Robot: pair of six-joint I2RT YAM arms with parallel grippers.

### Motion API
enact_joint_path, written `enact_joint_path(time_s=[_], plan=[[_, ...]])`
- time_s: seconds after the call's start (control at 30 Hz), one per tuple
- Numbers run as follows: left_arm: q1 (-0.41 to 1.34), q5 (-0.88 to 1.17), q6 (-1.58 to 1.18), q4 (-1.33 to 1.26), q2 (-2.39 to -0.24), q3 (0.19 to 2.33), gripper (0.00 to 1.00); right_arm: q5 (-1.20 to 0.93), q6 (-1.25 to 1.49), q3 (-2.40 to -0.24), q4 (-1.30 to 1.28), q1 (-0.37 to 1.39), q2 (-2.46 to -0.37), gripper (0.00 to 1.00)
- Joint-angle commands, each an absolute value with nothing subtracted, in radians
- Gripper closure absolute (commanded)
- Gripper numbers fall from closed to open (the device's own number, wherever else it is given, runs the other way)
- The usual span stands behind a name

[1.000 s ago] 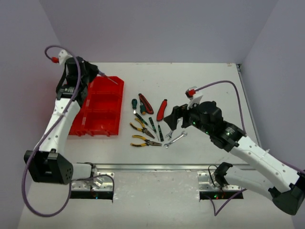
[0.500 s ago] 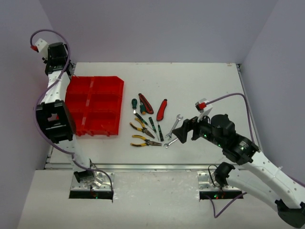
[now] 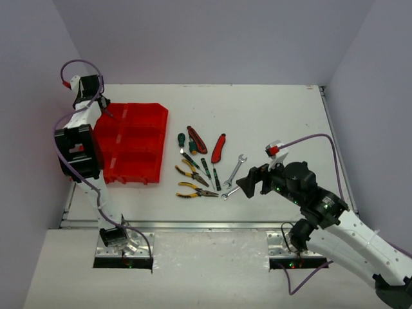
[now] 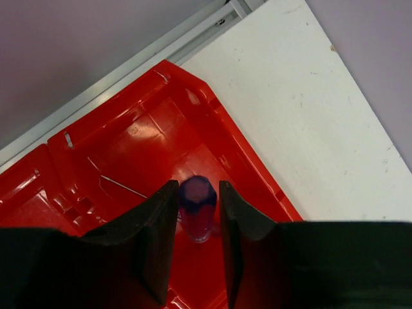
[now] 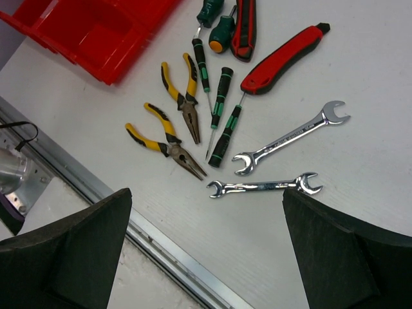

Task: Sort the tools into containers

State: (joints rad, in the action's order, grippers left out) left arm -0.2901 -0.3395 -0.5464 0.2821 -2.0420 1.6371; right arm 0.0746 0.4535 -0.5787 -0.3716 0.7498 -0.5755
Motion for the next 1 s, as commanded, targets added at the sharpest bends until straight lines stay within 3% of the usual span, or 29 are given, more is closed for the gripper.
enact_joint_path(time_s=[0.0,0.03,0.07,0.17,0.47,0.67,0.87,0.97], plan=[[-0.293,-0.308,-0.584,0.340,-1.987,1.688,0.39,0.086,0.464,-0.576,-0.329,0.752,-0.612,0.01],[-0.293,-0.306,-0.582,0.374,-1.997,1.711,0.22,0.089,0.463,-0.578,-0.330,0.752,-0.629,0.01],[-0.293,-0.303,-0.580,0.406,-2.008,1.729,0.11,0.090,0.463,-0.579,-0.330,0.752,-0.640,0.01],[-0.292,-0.296,-0.574,0.492,-1.998,1.774,0.00,0.092,0.464,-0.582,-0.317,0.751,-0.688,0.01],[-0.254,-0.260,-0.566,0.632,-1.657,1.789,0.00,0.112,0.541,-0.728,-0.250,0.752,-1.118,0.01],[-0.169,0.042,-0.554,0.431,-1.050,1.127,0.00,0.199,0.596,-1.048,-0.227,0.752,-1.552,0.03],[-0.146,0.107,-0.470,0.368,-0.664,0.792,0.00,0.203,0.584,-1.321,-0.232,0.755,-1.837,0.30],[-0.146,-0.027,-0.425,0.434,-0.531,0.756,0.00,0.216,0.554,-1.440,-0.224,0.756,-1.967,0.48]])
